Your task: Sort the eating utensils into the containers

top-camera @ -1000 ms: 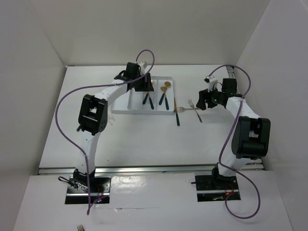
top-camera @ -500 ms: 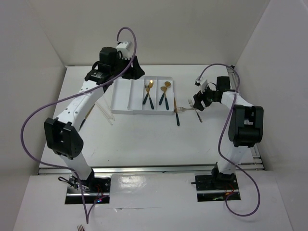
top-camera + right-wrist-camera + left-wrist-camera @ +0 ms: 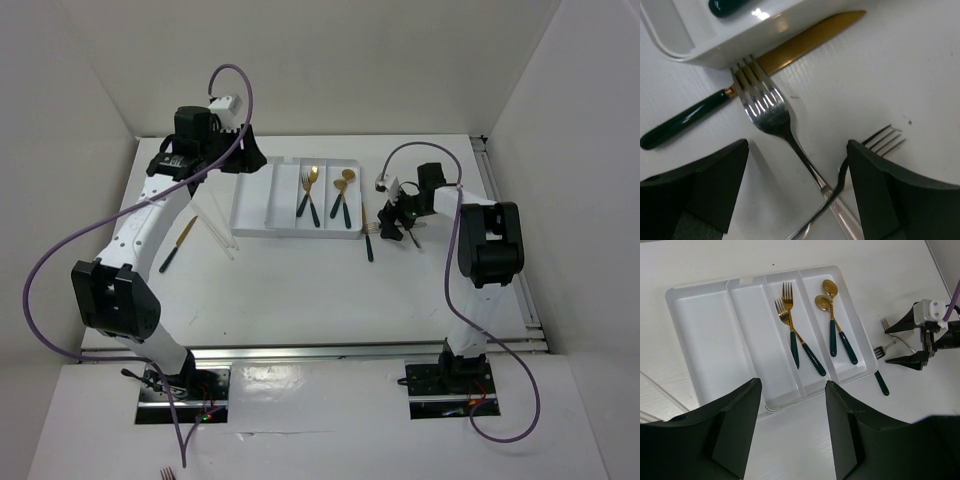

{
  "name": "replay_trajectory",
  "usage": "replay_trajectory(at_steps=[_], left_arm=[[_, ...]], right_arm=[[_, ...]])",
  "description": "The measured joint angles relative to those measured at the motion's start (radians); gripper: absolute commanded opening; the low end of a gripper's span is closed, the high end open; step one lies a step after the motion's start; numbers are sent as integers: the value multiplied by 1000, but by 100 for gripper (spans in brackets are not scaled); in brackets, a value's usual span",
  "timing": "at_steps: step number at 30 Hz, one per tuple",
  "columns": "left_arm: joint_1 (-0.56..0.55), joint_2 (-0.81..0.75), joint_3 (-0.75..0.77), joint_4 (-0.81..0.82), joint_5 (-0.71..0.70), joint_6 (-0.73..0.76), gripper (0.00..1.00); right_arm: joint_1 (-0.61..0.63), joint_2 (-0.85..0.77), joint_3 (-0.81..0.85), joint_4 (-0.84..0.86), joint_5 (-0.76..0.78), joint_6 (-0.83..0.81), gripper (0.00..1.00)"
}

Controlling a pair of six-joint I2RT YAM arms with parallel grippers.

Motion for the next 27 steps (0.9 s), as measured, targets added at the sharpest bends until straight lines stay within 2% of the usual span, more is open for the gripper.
replay_trajectory(at_steps=[2,6,7,15,23,27], left_arm=[[13,0,-2,-2,0,0,67],[22,0,-4,-3,1,-2,67],[24,0,-5,-3,1,-2,67],[41,-1,-36,-6,5,-2,67],[51,-2,-49,-5,13,-2,67],[52,-7,-84,-3,24,-5,66]], right_arm=[[9,23,8,8,-3,-11,85],[23,31,18,15,8,-14,69],[24,35,21,18,10,-16,57],[30,82,80,26,13,-23,0],[29,65,66,24,23,-23,0],[17,21,45,-29,16,2,0]])
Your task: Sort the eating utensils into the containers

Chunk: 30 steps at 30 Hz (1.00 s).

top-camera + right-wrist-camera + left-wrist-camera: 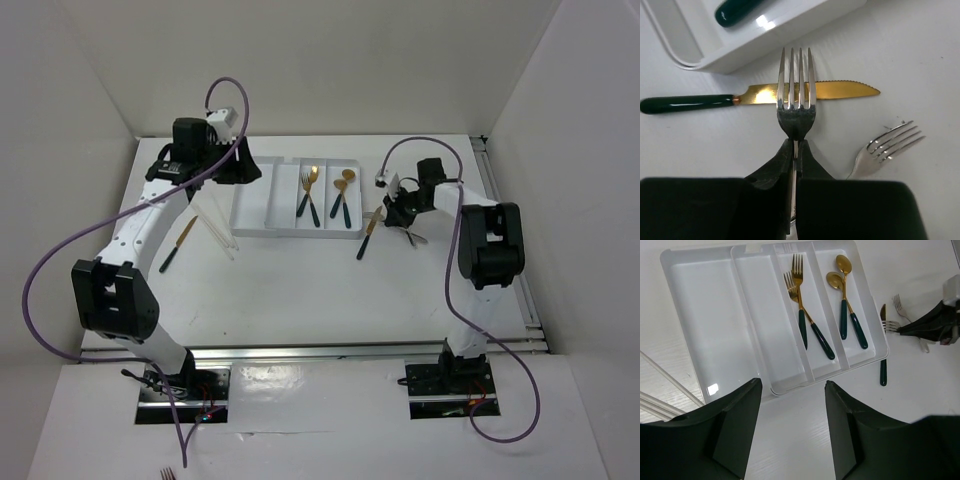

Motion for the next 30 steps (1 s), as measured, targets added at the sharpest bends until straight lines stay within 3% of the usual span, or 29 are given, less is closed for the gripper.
replay_trajectory(at_steps=[6,14,21,28,30], left_arm=[[0,-22,-64,4,8,-19,66],[8,-90,-124,24,4,-26,66],[39,-149,-133,26,-33,-25,66],[49,-234,-144,19,-222,-51,66],[50,-263,-164,10,-293,-56,74]], right_arm=[[-14,-178,0,-24,-97,135,0],[-11,-346,9,124,-303,494,0],[39,-240,36,366,-396,1022,0],[179,-5,196,622,-370,1533,0],[226,62,258,655,-332,1630,0]])
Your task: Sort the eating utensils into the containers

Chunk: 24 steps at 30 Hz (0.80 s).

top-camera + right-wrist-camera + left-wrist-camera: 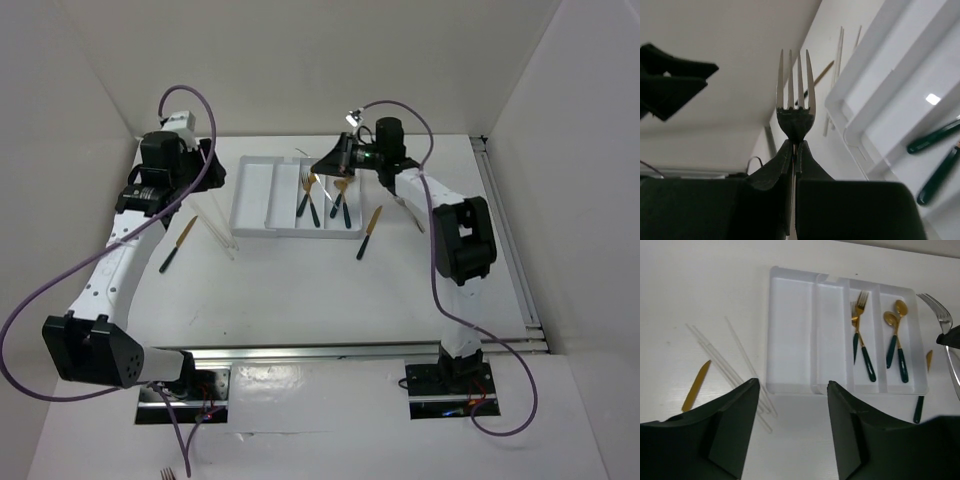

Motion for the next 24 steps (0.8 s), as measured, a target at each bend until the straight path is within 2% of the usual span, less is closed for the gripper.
replay_trajectory(at_steps=[4,12,18,24], left_arm=[[6,-30,-22,-27,-82,-16,80],[24,-76,-66,-64,-180,13,81],[34,-100,-68,-84,-201,35,81],[35,-125,-82,-91,-206,41,81]], right_arm=[[77,126,144,9,86,147,0],[178,290,341,-93,296,308,0],[223,330,394,-228,468,326,0],[260,386,459,-293,637,236,0]])
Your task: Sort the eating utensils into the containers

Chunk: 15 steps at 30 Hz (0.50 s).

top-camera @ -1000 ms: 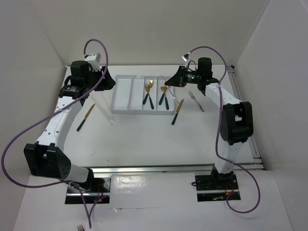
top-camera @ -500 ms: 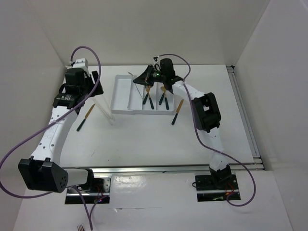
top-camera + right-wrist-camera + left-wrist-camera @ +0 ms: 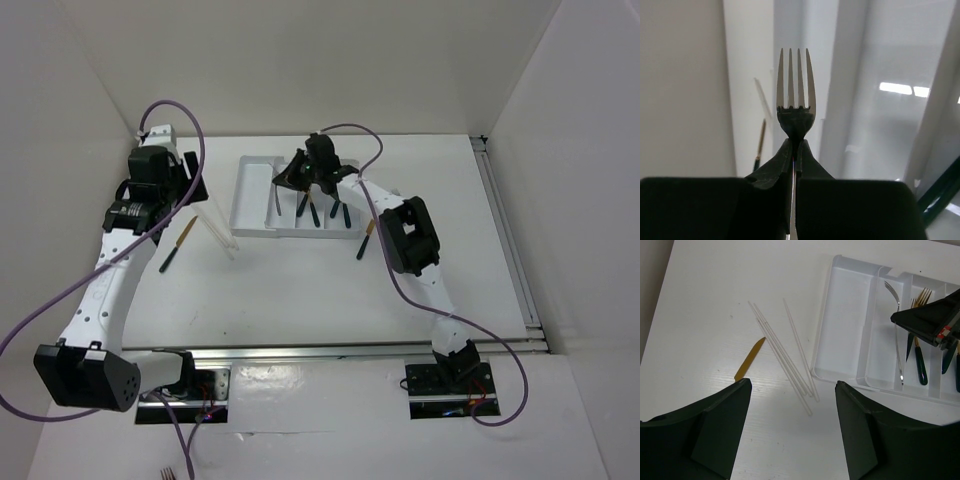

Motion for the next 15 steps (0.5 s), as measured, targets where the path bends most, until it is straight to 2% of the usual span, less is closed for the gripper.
replay_trajectory(at_steps=[12,14,15], left_arm=[[4,-20,-21,-14,-8,20,82],[8,-24,-23,-14,-10,21,82],[9,-25,-25,-14,-11,21,82]], right_arm=[[10,82,11,-10,183,-201,1],[9,84,10,-1,186,-230,20],[9,84,10,7,186,-242,34]])
